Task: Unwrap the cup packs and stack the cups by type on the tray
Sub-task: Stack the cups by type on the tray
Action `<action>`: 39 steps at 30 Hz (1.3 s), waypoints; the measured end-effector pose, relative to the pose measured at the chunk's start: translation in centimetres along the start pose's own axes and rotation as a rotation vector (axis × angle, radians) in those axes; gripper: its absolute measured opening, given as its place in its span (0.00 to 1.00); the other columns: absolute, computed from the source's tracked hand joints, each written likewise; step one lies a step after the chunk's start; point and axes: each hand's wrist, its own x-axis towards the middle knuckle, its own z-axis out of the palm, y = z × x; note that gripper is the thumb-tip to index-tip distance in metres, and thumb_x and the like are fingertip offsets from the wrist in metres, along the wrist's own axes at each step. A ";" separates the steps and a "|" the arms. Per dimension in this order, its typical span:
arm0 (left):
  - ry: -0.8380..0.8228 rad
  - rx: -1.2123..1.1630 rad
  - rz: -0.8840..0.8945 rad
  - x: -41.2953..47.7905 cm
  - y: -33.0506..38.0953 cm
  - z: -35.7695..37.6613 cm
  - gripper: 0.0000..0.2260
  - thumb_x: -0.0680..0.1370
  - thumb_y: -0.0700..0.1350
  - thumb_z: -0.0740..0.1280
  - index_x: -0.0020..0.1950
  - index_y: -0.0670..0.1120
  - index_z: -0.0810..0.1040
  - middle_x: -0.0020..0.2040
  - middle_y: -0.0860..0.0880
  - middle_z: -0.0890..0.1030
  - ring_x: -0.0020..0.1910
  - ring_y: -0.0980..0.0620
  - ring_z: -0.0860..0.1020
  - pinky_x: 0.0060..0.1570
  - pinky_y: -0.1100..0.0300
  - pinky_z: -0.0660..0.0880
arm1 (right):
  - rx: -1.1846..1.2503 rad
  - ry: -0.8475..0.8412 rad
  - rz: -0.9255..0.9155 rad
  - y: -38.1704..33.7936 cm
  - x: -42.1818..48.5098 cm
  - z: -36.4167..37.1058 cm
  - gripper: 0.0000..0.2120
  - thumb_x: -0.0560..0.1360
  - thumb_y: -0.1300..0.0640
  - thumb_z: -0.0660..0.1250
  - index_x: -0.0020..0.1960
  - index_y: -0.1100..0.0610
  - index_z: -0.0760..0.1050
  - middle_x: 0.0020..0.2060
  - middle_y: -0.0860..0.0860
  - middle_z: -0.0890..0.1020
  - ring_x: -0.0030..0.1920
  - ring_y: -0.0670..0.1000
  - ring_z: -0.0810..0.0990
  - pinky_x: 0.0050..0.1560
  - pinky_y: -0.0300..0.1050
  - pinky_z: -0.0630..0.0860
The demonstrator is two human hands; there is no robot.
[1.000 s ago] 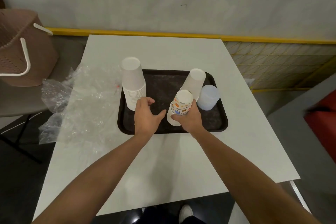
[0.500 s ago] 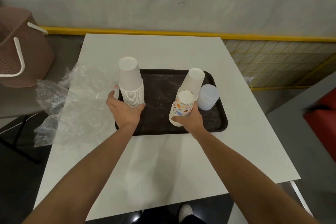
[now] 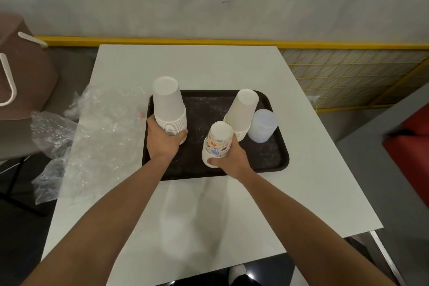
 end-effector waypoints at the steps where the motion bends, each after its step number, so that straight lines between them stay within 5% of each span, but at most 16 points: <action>1: -0.014 -0.001 0.009 0.0 0.0 0.3 0.41 0.66 0.47 0.78 0.72 0.45 0.59 0.69 0.46 0.70 0.67 0.44 0.70 0.64 0.51 0.69 | -0.001 -0.013 -0.005 -0.1 -0.1 0.2 0.37 0.68 0.61 0.75 0.70 0.52 0.59 0.67 0.49 0.71 0.68 0.53 0.70 0.67 0.51 0.69; 8: -0.158 -0.006 0.060 -0.2 -0.1 1.3 0.38 0.66 0.46 0.78 0.71 0.47 0.62 0.67 0.47 0.73 0.65 0.45 0.72 0.62 0.48 0.72 | -0.011 -0.056 -0.019 -0.9 -0.4 1.3 0.39 0.67 0.62 0.76 0.71 0.53 0.59 0.68 0.50 0.71 0.69 0.53 0.69 0.68 0.50 0.67; 16: -0.438 -0.052 0.017 -1.8 -1.9 -0.7 0.38 0.69 0.33 0.72 0.74 0.50 0.58 0.70 0.49 0.69 0.67 0.46 0.71 0.63 0.47 0.72 | -0.002 -0.076 0.001 -1.7 -0.4 2.3 0.37 0.67 0.61 0.76 0.70 0.54 0.60 0.68 0.50 0.70 0.69 0.53 0.69 0.68 0.51 0.67; 21: -0.601 -0.006 -0.045 -3.7 -2.7 -1.4 0.36 0.70 0.37 0.73 0.74 0.47 0.59 0.69 0.48 0.71 0.67 0.47 0.71 0.64 0.49 0.72 | 0.009 -0.129 -0.012 -2.1 -0.7 2.5 0.36 0.67 0.64 0.75 0.69 0.55 0.61 0.67 0.52 0.71 0.68 0.54 0.70 0.66 0.50 0.70; 25: -0.526 0.061 0.088 -4.5 -2.8 -1.1 0.33 0.67 0.42 0.77 0.68 0.46 0.67 0.65 0.48 0.75 0.63 0.49 0.74 0.58 0.58 0.71 | -0.009 -0.209 0.012 -2.0 -0.6 2.4 0.35 0.69 0.70 0.70 0.70 0.55 0.59 0.68 0.54 0.70 0.67 0.55 0.70 0.67 0.54 0.70; 30: -0.351 0.096 0.068 -4.5 -3.2 -0.8 0.34 0.63 0.49 0.80 0.65 0.46 0.69 0.61 0.49 0.78 0.59 0.48 0.77 0.60 0.51 0.75 | 0.075 -0.302 0.050 -2.0 -0.1 2.1 0.31 0.70 0.73 0.65 0.69 0.56 0.62 0.66 0.55 0.72 0.64 0.54 0.73 0.65 0.53 0.73; 39: -0.174 0.137 0.032 -3.4 -3.8 -2.3 0.35 0.65 0.48 0.79 0.68 0.45 0.67 0.65 0.47 0.75 0.64 0.46 0.74 0.62 0.53 0.71 | 0.206 -0.012 0.040 -4.0 3.4 2.1 0.36 0.72 0.64 0.70 0.74 0.54 0.57 0.72 0.54 0.64 0.70 0.56 0.66 0.66 0.50 0.68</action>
